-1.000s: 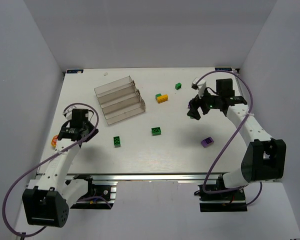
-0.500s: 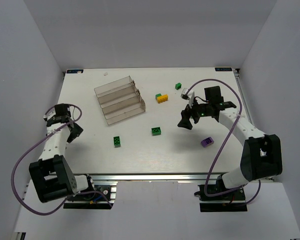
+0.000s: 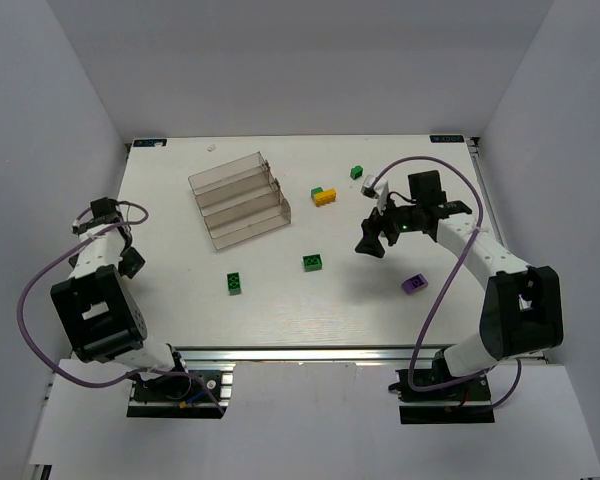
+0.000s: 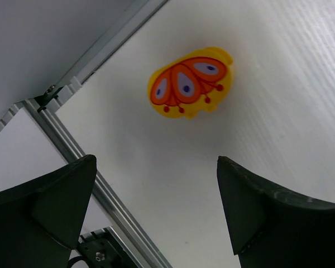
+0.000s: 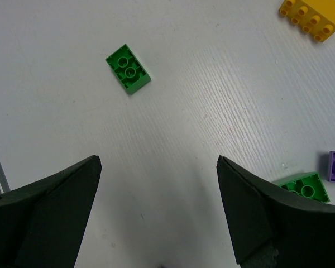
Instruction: Sort the legos into containers by color
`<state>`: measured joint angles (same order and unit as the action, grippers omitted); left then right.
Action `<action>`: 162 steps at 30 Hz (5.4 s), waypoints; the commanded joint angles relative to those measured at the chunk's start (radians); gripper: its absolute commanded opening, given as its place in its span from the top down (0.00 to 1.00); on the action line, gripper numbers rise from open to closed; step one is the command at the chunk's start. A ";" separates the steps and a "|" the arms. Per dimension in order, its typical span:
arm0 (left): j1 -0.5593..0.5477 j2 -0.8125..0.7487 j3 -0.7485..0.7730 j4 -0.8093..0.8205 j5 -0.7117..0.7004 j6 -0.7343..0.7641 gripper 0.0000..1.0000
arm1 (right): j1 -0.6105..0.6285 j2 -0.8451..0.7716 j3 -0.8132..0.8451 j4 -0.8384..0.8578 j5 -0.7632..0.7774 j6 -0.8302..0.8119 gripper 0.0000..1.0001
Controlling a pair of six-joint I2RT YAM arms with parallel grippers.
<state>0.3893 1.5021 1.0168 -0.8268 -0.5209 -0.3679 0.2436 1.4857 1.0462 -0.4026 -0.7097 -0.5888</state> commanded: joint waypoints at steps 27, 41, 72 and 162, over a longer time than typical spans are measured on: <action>0.089 0.262 -0.020 0.316 0.159 0.242 0.15 | 0.006 0.119 0.281 -0.231 0.059 -0.057 0.11; 0.071 0.172 -0.075 0.272 0.323 0.219 0.53 | 0.006 0.114 0.255 -0.190 0.053 -0.043 0.11; -0.184 0.186 0.204 0.574 1.133 -0.161 0.77 | 0.005 0.048 0.147 -0.101 0.041 0.000 0.11; -0.405 -0.461 -0.090 0.506 0.986 -0.341 0.28 | 0.109 1.003 1.078 -0.459 0.130 -0.999 0.83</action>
<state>-0.0105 1.0328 0.8932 -0.3794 0.4072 -0.6800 0.3519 2.4691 2.1292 -0.7170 -0.5827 -1.5280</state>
